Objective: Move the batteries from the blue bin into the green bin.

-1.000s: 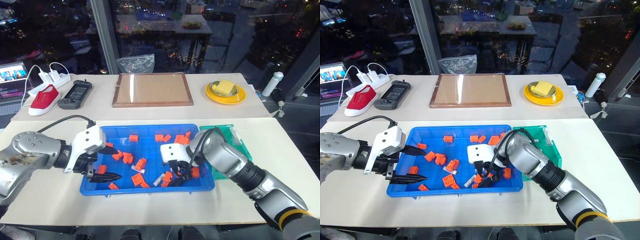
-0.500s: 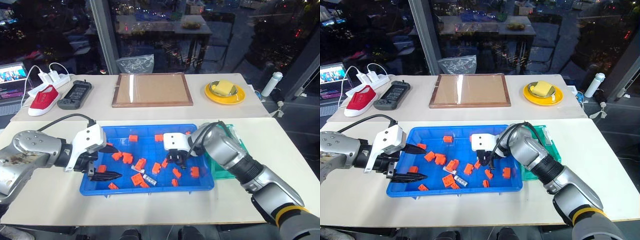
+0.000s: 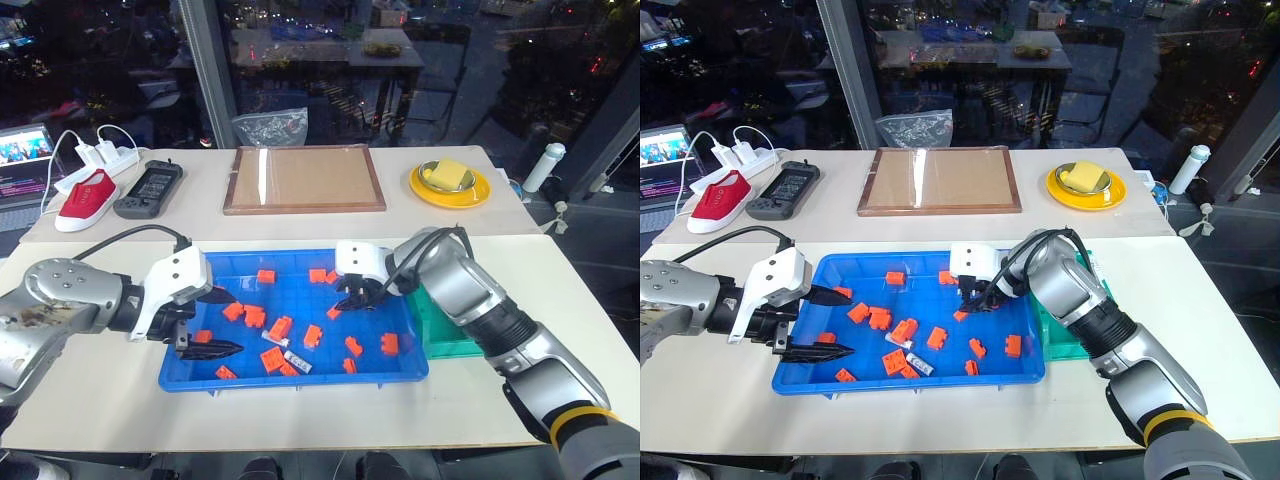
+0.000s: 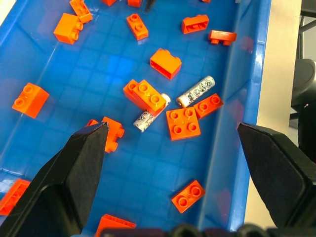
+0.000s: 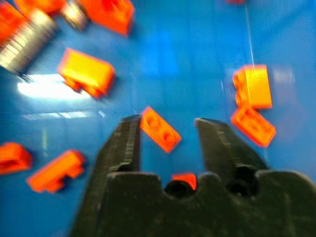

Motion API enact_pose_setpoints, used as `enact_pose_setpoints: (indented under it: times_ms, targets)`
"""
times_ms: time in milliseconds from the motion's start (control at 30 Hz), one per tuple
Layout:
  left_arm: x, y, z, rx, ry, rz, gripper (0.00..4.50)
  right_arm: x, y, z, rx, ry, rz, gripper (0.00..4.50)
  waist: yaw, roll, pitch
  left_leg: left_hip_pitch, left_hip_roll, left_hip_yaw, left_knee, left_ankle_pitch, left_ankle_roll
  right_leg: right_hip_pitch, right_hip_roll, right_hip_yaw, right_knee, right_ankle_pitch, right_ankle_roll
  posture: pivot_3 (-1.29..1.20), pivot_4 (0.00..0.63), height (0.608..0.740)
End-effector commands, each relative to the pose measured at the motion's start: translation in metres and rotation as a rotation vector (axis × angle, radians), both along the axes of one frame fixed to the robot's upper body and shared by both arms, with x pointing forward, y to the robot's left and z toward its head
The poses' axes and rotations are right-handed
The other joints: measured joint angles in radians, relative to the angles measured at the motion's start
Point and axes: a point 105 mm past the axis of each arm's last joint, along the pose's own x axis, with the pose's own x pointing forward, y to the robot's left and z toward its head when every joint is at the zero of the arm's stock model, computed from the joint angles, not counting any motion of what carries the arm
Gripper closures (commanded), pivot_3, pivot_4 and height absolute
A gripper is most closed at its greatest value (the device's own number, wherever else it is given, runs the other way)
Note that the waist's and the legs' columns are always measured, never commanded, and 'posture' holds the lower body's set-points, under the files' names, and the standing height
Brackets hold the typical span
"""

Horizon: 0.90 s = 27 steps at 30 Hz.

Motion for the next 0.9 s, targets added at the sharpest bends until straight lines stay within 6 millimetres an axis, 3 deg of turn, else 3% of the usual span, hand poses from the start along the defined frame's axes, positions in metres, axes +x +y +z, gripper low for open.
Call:
enact_pose_setpoints:
  times_ms: [33,100,167,267,467,900]
  targets:
    - [0.001,0.000,0.006,0.006,-0.026,-0.013,0.00,-0.013,0.010,0.012,0.046,-0.012,0.067,0.62,0.001,0.000,0.000,0.000,0.000,0.000,0.000,0.000,0.000,0.000,0.000,0.000,0.000,0.000,0.000,0.00,0.150,0.740]
    - [0.001,0.000,0.006,0.007,-0.026,-0.013,0.00,-0.021,0.015,0.008,0.044,-0.004,0.118,0.02,0.003,0.000,0.000,0.000,0.000,0.000,0.000,0.000,0.000,0.000,0.000,0.000,0.000,0.000,0.000,0.00,0.150,0.740]
    - [0.000,0.000,0.006,0.009,-0.026,-0.014,0.00,-0.033,0.015,-0.004,-0.015,0.002,0.208,0.02,0.003,0.000,0.000,0.000,0.000,0.000,0.000,0.000,0.000,0.000,0.000,0.000,0.000,0.000,0.000,0.00,0.150,0.740]
    - [0.000,0.000,0.006,0.012,-0.026,-0.013,0.00,-0.032,0.015,-0.019,-0.077,-0.013,0.224,0.02,0.001,0.000,0.000,0.000,0.000,0.000,0.000,0.000,0.000,0.000,0.000,0.000,0.000,0.000,0.000,0.00,0.150,0.740]
    - [-0.001,0.001,0.007,0.015,-0.026,-0.007,0.00,-0.042,0.032,-0.023,-0.014,0.065,0.252,0.02,-0.001,0.000,0.000,0.000,0.001,0.000,0.000,0.000,0.000,0.000,0.002,0.000,0.000,0.000,0.000,0.00,0.150,0.740]
    - [-0.006,0.002,0.005,0.019,-0.016,0.002,0.00,-0.062,0.049,-0.028,0.025,0.173,0.322,0.02,0.001,0.000,0.000,0.000,0.002,0.000,0.000,0.000,0.000,0.000,0.002,0.000,0.000,0.000,0.000,0.00,0.150,0.740]
